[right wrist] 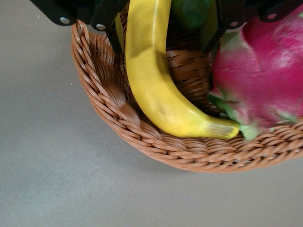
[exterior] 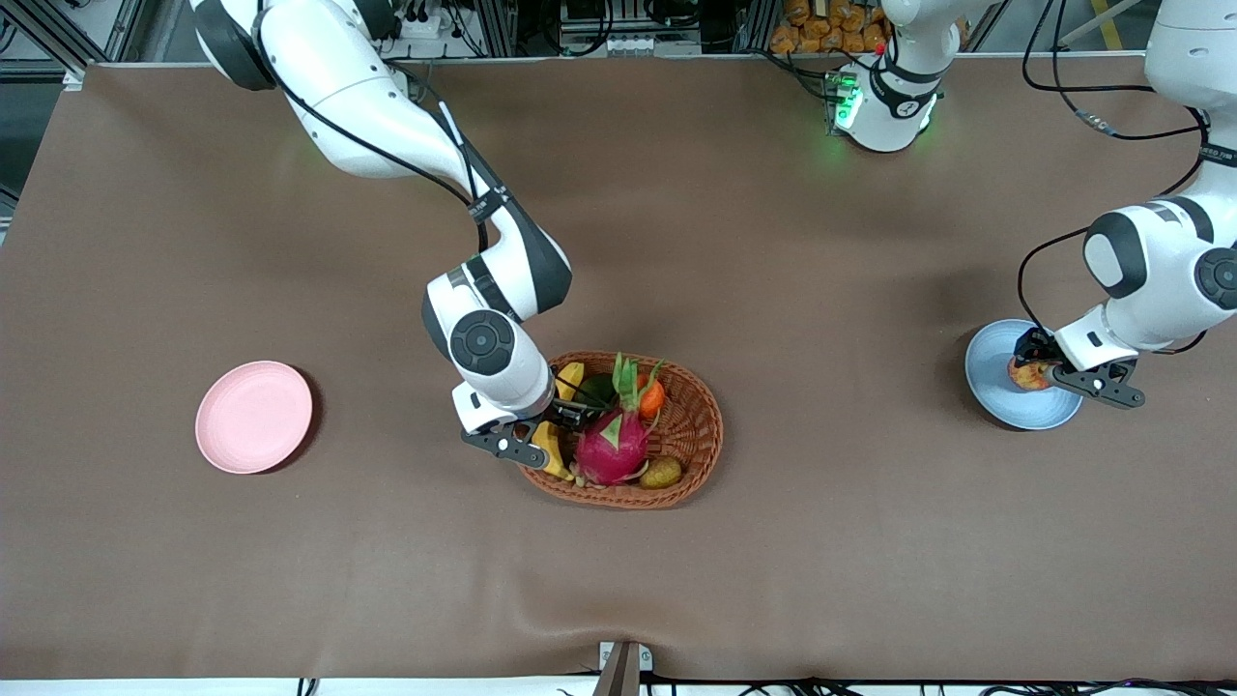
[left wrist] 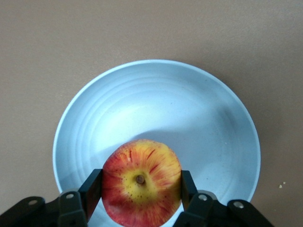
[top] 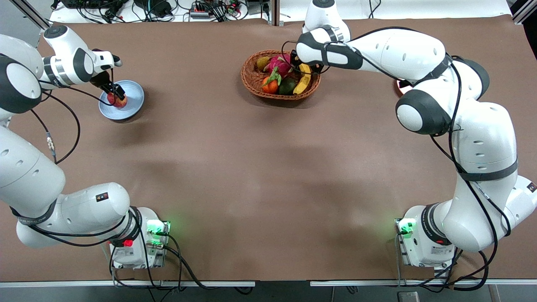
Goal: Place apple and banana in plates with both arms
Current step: 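Lower the apple onto the blue plate while the right gripper grasps the banana, then lift the banana toward the pink plate while the left gripper withdraws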
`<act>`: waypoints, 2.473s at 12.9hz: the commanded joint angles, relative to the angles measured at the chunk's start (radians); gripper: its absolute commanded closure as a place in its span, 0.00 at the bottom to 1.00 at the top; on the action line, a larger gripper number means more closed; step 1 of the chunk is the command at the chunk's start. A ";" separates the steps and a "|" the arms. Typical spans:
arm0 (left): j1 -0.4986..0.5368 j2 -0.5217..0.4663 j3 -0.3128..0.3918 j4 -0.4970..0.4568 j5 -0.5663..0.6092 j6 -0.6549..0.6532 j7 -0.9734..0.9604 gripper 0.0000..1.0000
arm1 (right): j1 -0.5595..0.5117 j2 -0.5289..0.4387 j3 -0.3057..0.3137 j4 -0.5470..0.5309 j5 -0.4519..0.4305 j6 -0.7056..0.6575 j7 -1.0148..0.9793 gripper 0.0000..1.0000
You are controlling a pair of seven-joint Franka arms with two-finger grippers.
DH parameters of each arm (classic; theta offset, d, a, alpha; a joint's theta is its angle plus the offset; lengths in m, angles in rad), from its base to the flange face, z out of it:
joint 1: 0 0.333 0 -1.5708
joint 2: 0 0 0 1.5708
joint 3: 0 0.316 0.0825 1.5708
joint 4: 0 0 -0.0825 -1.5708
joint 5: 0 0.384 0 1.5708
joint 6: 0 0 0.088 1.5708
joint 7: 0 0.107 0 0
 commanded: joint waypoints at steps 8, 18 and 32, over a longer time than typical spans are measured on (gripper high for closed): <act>0.015 -0.049 -0.057 0.145 0.002 -0.281 0.005 0.00 | 0.021 0.053 -0.009 0.003 -0.003 0.012 0.062 0.32; 0.004 -0.050 -0.201 0.506 0.000 -0.582 -0.166 0.00 | 0.008 0.021 -0.010 0.014 -0.022 -0.007 0.017 0.72; -0.416 -0.353 0.118 0.592 -0.118 -1.018 -0.322 0.00 | -0.208 -0.289 -0.013 -0.038 -0.026 -0.333 -0.367 0.72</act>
